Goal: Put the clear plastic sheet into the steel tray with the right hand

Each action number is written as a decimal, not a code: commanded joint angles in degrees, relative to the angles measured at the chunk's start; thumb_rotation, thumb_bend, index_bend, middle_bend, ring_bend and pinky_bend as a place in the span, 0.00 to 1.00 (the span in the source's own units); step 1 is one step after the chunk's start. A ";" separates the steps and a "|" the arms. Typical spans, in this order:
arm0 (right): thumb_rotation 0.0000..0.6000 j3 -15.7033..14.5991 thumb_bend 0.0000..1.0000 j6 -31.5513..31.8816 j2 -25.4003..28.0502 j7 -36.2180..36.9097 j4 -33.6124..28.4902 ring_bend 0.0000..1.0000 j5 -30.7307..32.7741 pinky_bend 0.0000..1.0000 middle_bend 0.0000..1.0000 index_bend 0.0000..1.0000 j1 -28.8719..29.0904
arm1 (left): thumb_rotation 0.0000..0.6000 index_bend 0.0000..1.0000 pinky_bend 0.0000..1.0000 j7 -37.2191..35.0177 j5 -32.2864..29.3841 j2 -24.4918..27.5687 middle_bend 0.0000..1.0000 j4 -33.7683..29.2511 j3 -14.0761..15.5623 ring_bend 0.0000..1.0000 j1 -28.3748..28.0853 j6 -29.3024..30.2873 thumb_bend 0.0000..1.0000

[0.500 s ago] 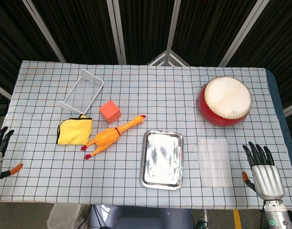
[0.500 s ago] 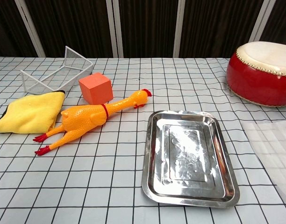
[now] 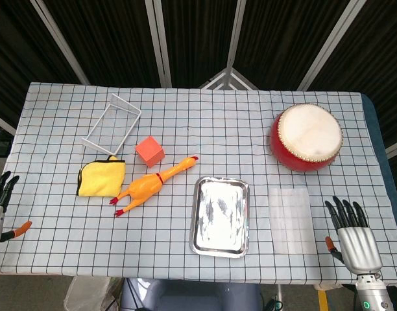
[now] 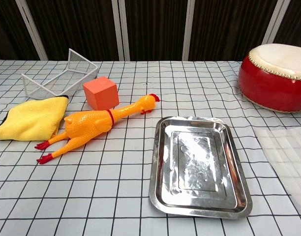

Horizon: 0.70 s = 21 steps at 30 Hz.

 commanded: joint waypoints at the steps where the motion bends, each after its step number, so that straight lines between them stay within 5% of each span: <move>1: 1.00 -0.59 0.42 -1.11 -2.72 -5.38 0.96 0.00 0.40 0.00 0.00 0.00 0.07 | 1.00 0.00 0.00 -0.62 -0.20 -0.08 0.00 -0.07 -0.43 0.00 -0.21 0.03 0.00; 21: 1.00 -4.37 0.42 -6.00 -14.62 -17.73 9.34 0.00 3.25 0.00 0.00 0.00 -1.34 | 1.00 0.00 0.00 -2.31 -0.50 0.47 0.00 -1.16 -0.89 0.00 -0.51 -0.13 0.00</move>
